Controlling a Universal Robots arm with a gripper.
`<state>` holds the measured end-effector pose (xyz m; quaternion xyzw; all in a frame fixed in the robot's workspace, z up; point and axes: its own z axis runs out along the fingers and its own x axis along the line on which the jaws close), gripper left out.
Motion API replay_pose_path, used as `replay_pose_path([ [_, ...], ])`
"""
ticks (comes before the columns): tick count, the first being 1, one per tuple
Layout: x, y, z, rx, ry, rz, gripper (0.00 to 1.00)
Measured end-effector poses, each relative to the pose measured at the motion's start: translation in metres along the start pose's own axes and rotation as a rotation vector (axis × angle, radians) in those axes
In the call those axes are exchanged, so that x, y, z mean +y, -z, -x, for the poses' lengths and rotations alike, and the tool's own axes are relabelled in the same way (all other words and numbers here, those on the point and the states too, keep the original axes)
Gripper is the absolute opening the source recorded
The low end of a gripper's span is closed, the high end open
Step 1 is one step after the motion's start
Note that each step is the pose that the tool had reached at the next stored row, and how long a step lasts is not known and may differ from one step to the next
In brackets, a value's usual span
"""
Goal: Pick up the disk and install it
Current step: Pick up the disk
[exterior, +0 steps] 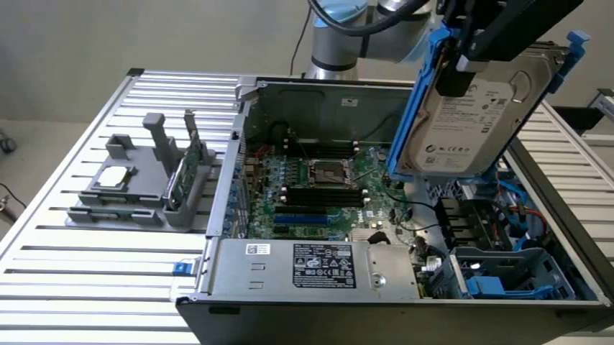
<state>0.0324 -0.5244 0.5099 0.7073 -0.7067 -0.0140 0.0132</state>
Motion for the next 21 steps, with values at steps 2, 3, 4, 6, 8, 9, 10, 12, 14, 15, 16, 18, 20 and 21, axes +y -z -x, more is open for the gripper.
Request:
replay_pose_path([
  [2,-0.0057,-0.003,-0.005,0.0,0.0,0.0,0.33],
  [3,-0.0085,-0.0046,-0.008,0.0,0.0,0.0,0.33],
  [4,-0.0113,-0.0062,-0.011,0.0001,0.0,0.0,0.33],
  [6,-0.017,-0.0091,-0.016,0.0,0.0,0.0,0.33],
  [8,-0.023,-0.0117,-0.022,0.0,0.0,0.0,0.33],
  [9,-0.0262,-0.0132,-0.025,0.0,0.0,0.0,0.33],
  [10,-0.0292,-0.0146,-0.027,0.0,0.0,0.0,0.33],
  [12,-0.0352,-0.0172,-0.033,0.0,0.0,0.0,0.33],
  [14,-0.0412,-0.0195,-0.038,-0.0001,0.0,0.0,0.33],
  [15,-0.0441,-0.0201,-0.041,-0.0001,0.0,0.0,0.33],
  [16,-0.0473,-0.0201,-0.044,0.0002,0.0,0.0,0.33],
  [18,-0.0532,-0.0202,-0.049,0.0,0.0,0.0001,0.33],
  [20,-0.0591,-0.02,-0.054,0.0,0.0,0.0003,0.33],
  [21,-0.0621,-0.0199,-0.057,0.0,0.0,0.0004,0.33],
])
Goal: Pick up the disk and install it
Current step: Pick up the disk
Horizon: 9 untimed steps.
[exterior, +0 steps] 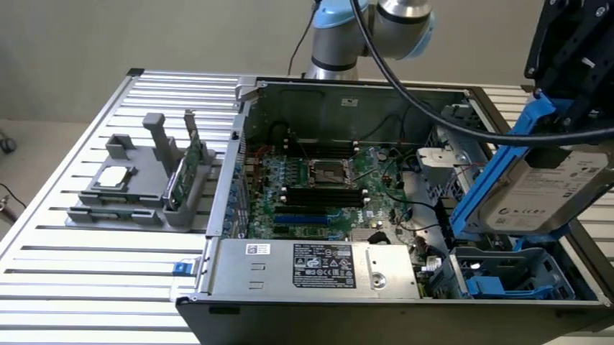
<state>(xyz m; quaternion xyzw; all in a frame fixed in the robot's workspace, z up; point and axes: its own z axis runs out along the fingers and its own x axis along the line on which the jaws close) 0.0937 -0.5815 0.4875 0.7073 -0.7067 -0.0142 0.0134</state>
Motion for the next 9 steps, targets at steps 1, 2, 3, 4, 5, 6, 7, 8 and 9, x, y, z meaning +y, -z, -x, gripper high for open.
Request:
replay_pose_path([
  [1,-0.0031,0.0,-0.003,-0.0001,0.0,0.0001,0.33],
  [2,-0.0062,0.0001,-0.006,0.0001,0.0,0.0003,0.33],
  [3,-0.0087,-0.0001,-0.008,0.0,0.0,0.0005,0.33],
  [4,-0.0105,-0.001,-0.011,-0.0002,0.0,0.0004,0.33],
  [5,-0.0121,-0.0026,-0.013,-0.0011,0.0,0.0004,0.33],
  [6,-0.0138,-0.004,-0.015,-0.0024,0.0,0.0004,0.33],
  [7,-0.0158,-0.0051,-0.016,-0.0042,0.0,0.0004,0.33],
  [8,-0.0178,-0.0057,-0.016,-0.0069,0.0,0.0004,0.33],
  [9,-0.0189,-0.0068,-0.016,-0.0101,0.0,0.0005,0.33],
])
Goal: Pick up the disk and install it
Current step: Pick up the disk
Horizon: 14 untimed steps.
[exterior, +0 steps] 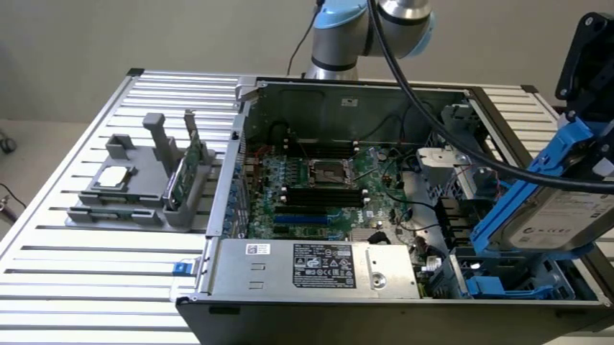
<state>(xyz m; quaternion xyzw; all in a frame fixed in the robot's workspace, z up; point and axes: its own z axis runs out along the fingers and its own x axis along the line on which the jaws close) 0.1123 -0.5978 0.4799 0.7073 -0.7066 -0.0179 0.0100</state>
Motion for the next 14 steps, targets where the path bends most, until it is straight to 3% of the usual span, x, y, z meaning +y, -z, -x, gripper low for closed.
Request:
replay_pose_path([
  [3,-0.0005,-0.0043,0.0,-0.0025,0.0,-0.0001,0.33],
  [14,-0.0039,-0.0226,0.001,-0.0024,0.0,0.0,0.33],
])
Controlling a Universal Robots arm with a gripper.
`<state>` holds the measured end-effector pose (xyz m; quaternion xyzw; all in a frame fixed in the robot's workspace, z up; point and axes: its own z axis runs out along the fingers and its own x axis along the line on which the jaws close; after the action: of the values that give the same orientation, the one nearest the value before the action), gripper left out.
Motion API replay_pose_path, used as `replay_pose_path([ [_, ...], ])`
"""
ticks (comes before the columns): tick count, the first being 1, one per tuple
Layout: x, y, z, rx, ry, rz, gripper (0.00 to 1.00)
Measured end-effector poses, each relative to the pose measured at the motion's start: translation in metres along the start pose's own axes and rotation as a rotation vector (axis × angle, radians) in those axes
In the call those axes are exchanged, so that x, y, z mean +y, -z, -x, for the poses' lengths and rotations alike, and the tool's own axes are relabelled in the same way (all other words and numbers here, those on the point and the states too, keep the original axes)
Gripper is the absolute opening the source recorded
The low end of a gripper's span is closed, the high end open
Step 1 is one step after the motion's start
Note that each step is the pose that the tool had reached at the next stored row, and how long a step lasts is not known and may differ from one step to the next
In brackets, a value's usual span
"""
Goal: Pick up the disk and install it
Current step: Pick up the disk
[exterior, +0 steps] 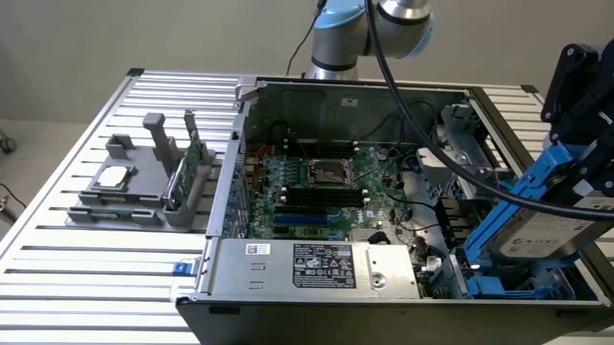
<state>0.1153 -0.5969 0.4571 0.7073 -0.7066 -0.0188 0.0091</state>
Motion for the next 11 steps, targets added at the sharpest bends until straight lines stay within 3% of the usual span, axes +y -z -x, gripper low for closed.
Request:
replay_pose_path([
  [11,-0.0027,-0.0122,0.002,-0.0003,0.001,0.0,0.33],
])
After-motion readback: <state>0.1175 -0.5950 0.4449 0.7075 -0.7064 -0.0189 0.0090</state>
